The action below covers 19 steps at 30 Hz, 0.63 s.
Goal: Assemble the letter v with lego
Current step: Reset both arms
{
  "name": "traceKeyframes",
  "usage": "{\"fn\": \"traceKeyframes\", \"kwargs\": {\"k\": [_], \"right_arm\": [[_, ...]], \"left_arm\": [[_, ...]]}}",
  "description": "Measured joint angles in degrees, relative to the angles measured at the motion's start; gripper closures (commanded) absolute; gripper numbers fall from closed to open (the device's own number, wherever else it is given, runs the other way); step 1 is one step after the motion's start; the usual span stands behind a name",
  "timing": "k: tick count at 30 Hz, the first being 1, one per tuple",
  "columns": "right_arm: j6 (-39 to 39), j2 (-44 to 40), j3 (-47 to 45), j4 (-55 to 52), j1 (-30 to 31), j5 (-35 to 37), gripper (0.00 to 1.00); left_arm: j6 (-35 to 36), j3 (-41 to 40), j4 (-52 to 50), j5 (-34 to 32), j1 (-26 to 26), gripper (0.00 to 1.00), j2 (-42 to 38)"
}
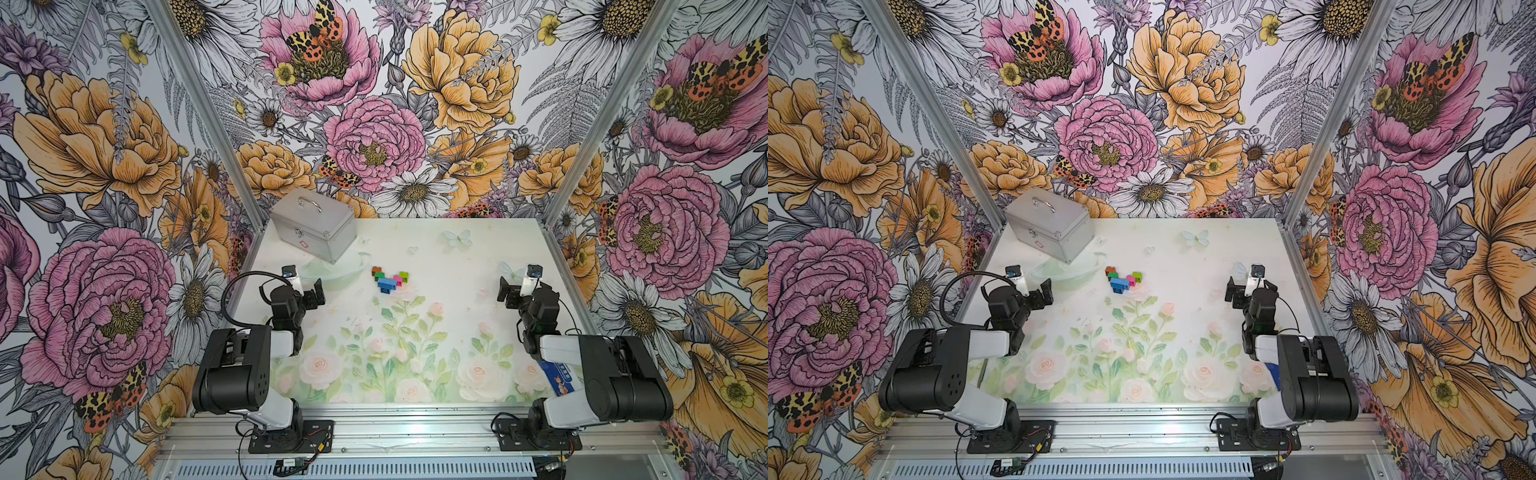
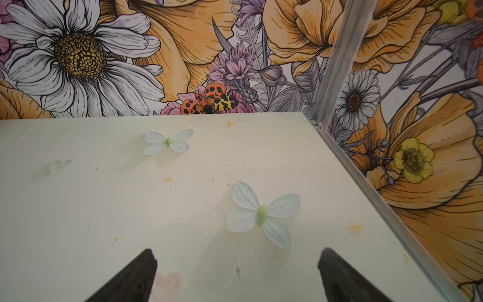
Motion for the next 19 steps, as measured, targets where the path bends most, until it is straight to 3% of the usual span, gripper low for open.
{"fn": "traceKeyframes", "kwargs": {"k": [19], "right_arm": [[0.2,2.0,2.7,-1.0,1.1,2.7,0.0]], "left_arm": [[0.6,0.0,1.4,-1.3,-1.5,0.01,0.0]]}}
